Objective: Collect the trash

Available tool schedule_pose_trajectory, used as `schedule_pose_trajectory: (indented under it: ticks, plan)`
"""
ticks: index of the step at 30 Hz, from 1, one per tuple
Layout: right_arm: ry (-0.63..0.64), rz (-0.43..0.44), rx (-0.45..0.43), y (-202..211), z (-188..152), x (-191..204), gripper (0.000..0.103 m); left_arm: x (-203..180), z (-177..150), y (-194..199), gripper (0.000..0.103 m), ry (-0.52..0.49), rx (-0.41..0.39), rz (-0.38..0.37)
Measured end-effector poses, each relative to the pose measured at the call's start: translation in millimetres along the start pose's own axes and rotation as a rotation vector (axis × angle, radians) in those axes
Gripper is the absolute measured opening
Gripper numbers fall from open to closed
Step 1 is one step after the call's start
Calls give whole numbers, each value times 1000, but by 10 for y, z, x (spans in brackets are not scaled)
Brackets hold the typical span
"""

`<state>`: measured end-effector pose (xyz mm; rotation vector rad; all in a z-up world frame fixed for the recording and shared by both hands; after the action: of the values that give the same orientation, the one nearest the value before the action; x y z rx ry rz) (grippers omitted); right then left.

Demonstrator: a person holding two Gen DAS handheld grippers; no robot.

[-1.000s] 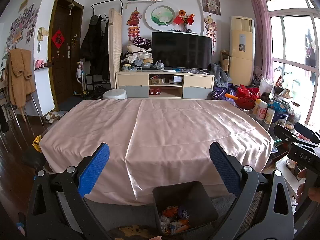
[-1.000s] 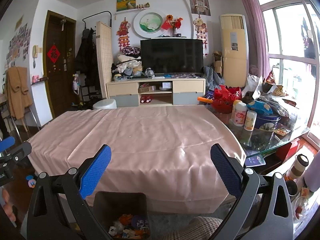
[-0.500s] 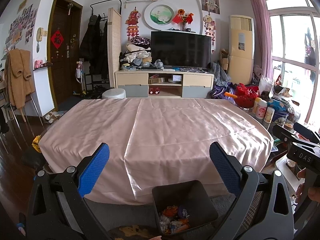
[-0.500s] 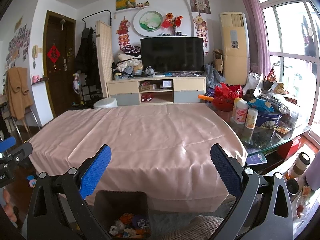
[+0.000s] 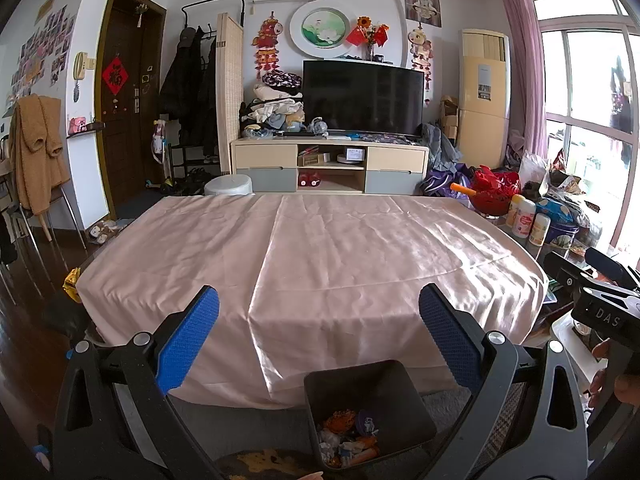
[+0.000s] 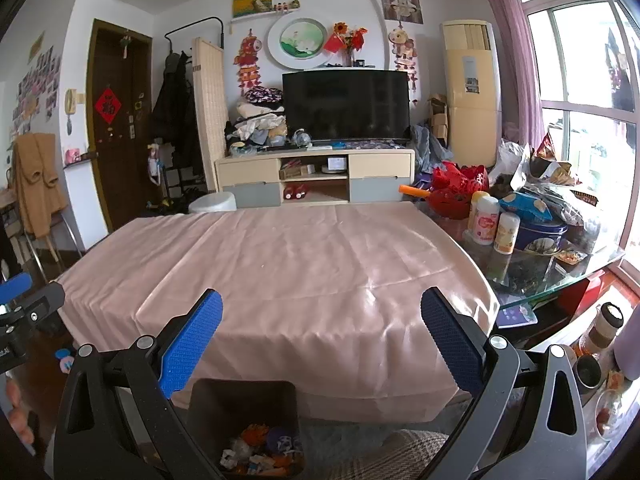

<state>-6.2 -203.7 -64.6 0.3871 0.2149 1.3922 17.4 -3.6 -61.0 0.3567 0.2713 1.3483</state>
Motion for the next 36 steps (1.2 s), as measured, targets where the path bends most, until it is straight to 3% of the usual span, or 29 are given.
schedule_pose_trajectory:
  ticks: [36]
  plan:
    - [-9, -5, 0, 27, 12, -45, 100, 49, 71, 52, 95, -2, -26, -2]
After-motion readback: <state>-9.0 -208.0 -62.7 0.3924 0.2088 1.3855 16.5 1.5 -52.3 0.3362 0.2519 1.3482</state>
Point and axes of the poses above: each gripper's, at about its wrist camera, not at the fingertips, and y roughly against the way its jaws point, x to its left, z to its top, the point moved 9 cm from there along -y, roughly the way its jaws point, and after that the axes turned 2 degrees about -y, right-handed, at the moved point
